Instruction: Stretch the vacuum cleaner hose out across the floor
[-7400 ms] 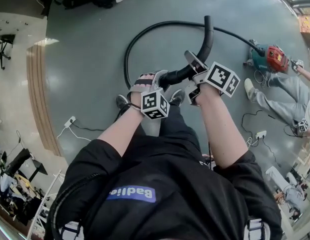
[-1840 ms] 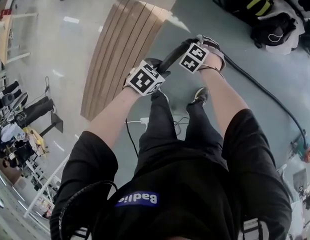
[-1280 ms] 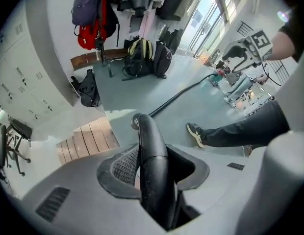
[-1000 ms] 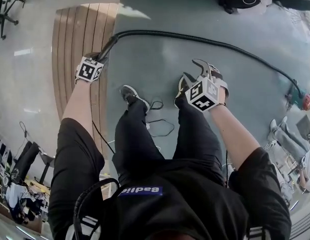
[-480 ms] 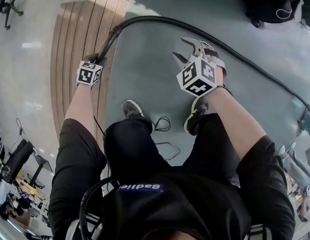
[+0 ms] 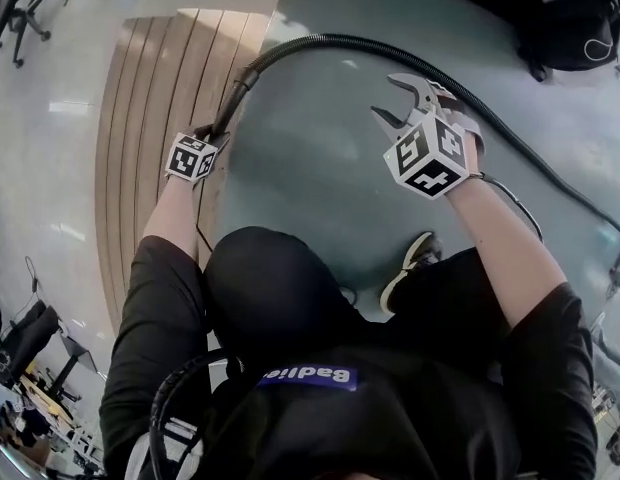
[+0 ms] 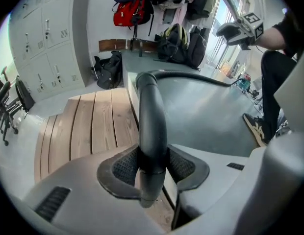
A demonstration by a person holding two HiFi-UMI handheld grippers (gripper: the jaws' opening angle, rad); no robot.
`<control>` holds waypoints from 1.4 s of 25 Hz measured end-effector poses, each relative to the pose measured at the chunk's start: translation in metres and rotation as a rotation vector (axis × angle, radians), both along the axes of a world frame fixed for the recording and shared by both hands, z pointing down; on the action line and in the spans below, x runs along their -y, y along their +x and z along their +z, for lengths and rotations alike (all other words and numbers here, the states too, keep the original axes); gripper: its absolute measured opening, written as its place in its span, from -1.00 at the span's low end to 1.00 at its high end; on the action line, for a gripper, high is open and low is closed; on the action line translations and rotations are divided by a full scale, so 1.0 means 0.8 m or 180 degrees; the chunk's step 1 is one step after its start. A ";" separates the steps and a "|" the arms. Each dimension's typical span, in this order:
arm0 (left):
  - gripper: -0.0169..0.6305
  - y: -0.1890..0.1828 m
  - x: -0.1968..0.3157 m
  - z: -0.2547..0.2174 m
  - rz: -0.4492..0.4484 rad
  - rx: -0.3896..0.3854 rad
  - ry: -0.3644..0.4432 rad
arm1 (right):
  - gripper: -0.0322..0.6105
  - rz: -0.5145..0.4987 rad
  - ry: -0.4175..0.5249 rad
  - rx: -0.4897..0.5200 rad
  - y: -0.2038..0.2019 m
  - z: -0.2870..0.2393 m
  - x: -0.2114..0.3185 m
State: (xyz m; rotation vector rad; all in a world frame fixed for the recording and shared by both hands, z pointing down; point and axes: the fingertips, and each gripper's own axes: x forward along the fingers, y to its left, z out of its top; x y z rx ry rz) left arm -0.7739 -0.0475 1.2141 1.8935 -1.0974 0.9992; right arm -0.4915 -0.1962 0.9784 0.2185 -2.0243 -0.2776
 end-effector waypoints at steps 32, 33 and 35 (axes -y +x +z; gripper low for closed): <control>-0.05 0.099 0.157 -0.353 0.0223 -0.0501 0.1525 | -0.19 0.0072 -0.0292 0.0473 -0.008 -0.107 0.071; -0.05 0.111 0.163 -0.395 0.0260 -0.0558 0.1614 | -0.19 0.0125 -0.0294 0.0525 -0.005 -0.137 0.070; -0.05 0.138 0.169 -0.488 0.0299 -0.0698 0.1774 | -0.19 0.0246 -0.0312 0.0637 0.007 -0.205 0.068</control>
